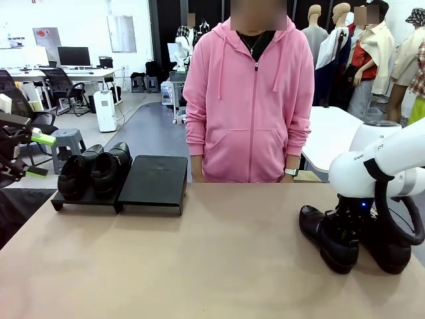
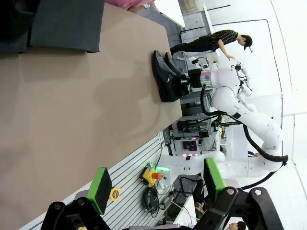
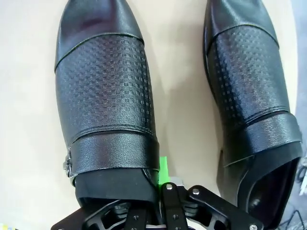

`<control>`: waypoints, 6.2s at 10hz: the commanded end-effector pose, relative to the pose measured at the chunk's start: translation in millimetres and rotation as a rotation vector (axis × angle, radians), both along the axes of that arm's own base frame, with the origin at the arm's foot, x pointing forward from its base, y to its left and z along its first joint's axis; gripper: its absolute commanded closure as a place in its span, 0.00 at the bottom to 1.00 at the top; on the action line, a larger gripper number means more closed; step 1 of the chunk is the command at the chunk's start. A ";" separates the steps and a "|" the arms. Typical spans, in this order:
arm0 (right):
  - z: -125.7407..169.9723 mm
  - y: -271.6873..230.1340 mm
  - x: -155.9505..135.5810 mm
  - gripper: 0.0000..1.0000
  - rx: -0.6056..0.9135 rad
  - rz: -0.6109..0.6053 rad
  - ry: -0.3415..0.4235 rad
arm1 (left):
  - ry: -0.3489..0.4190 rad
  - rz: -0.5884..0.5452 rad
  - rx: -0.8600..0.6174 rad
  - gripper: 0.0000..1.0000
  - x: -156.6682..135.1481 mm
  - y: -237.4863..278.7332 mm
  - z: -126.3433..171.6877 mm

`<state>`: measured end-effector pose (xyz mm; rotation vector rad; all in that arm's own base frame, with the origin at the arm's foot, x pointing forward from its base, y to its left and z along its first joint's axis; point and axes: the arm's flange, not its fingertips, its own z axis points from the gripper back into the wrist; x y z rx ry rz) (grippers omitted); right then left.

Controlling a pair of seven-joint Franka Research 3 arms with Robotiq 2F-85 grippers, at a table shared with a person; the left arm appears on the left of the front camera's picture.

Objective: Organize the shoes by placing them on the stand.
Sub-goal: Pick up one Shoe and place it in the middle of the table, then place the Shoe from the middle of the table onto the Shoes Stand.

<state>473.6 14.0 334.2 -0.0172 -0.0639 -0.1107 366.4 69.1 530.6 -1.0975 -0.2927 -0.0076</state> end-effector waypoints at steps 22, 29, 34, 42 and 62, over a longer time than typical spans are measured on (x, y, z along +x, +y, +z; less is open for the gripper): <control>-4.0 344.3 -161.4 1.00 0.269 0.036 -0.181 | -0.010 -0.012 0.002 0.00 -2.5 1.5 0.2; -9.2 342.4 -143.6 1.00 0.327 0.044 -0.165 | -0.010 -0.012 0.002 0.00 -2.5 1.5 0.2; -6.1 338.2 -144.9 0.00 0.376 0.087 -0.157 | -0.010 -0.012 0.002 0.00 -2.5 1.5 0.2; 154.1 127.3 -210.0 0.00 0.521 0.222 -0.012 | -0.010 -0.012 0.002 0.00 -2.5 1.5 0.2; 184.0 -105.1 -233.6 0.00 0.817 0.006 -0.185 | -0.010 -0.012 0.002 0.00 -2.5 1.5 0.2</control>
